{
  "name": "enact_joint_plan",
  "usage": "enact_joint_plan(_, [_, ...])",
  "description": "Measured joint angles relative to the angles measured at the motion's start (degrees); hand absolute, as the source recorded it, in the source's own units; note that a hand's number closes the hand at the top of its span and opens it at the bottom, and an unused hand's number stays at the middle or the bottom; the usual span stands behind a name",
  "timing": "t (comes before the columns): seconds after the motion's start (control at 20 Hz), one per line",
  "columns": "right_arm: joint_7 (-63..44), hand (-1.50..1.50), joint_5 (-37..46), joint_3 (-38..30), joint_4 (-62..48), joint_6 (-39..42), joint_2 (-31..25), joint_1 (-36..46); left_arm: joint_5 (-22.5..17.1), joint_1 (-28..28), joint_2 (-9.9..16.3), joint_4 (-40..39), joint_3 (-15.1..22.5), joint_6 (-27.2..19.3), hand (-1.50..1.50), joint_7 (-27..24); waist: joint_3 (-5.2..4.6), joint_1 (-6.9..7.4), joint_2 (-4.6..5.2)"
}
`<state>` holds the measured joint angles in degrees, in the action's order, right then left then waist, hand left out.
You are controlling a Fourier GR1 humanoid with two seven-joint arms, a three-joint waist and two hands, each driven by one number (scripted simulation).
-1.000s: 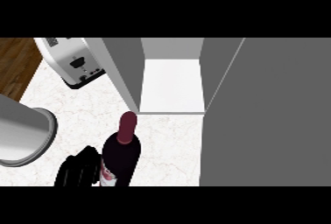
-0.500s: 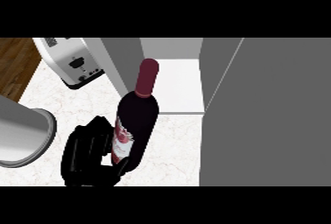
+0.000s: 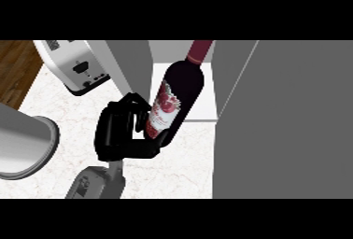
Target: Pick up the wine, place it into the cabinet and close the cabinet
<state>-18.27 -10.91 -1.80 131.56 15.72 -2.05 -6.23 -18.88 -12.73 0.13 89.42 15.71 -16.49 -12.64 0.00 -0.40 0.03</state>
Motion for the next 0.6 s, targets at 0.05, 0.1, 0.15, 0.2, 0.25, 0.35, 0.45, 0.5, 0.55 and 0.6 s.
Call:
enact_joint_plan(0.05, [0.0,-1.50,-0.1,-0.3,-0.1,0.0,-0.1,0.3,0.5,-0.6,0.0,-0.5,1.5,-1.8,1.50,0.0,0.01,0.01,0.00])
enact_joint_plan(0.1, [-0.7,-1.50,0.4,0.3,0.5,-0.3,-0.1,0.6,0.9,-1.4,0.0,-1.8,1.7,-2.0,1.50,-0.4,0.01,0.03,-0.01])
enact_joint_plan(0.15, [-0.4,-1.50,1.0,0.8,0.2,-0.4,0.1,0.7,1.2,-2.3,-0.1,-2.8,2.3,-2.8,1.50,-0.6,0.00,0.04,-0.02])
enact_joint_plan(0.2, [0.4,-1.50,1.2,0.6,-0.8,-0.3,0.2,1.0,1.8,-3.4,-0.1,-3.5,2.8,-3.7,1.50,-0.1,0.00,0.07,-0.02])
enact_joint_plan(0.25, [-0.5,-1.50,0.4,0.0,-0.2,-0.4,-0.2,1.4,1.8,-4.2,-0.1,-5.3,3.5,-4.5,1.50,-0.7,0.01,0.01,0.00])
enact_joint_plan(0.35, [-0.6,-1.50,0.0,-0.5,-0.2,-0.5,-0.4,1.7,2.0,-5.7,-0.1,-8.2,5.4,-6.6,1.50,-1.9,0.00,-0.02,0.00])
enact_joint_plan(0.45, [0.9,-1.50,0.3,-0.3,-0.6,0.2,-0.1,0.5,1.9,-7.2,-0.1,-10.8,5.6,-7.4,1.50,-2.5,0.00,-0.04,-0.01])
enact_joint_plan(0.5, [0.8,-1.50,0.1,-0.5,-0.9,0.2,-0.3,1.0,1.1,-8.4,-0.1,-12.1,7.1,-9.2,1.50,-3.0,0.00,-0.08,0.00])
enact_joint_plan(0.55, [1.0,-1.50,-0.4,-1.3,-1.8,0.5,-0.7,1.6,0.8,-8.4,-0.1,-12.7,7.5,-9.6,1.50,-3.4,0.00,-0.04,0.00])
enact_joint_plan(0.6, [0.9,-1.50,0.0,-0.9,-2.0,0.2,-0.5,1.7,0.4,-9.3,-0.1,-14.1,7.1,-9.7,1.50,-3.9,0.00,-0.03,0.00])
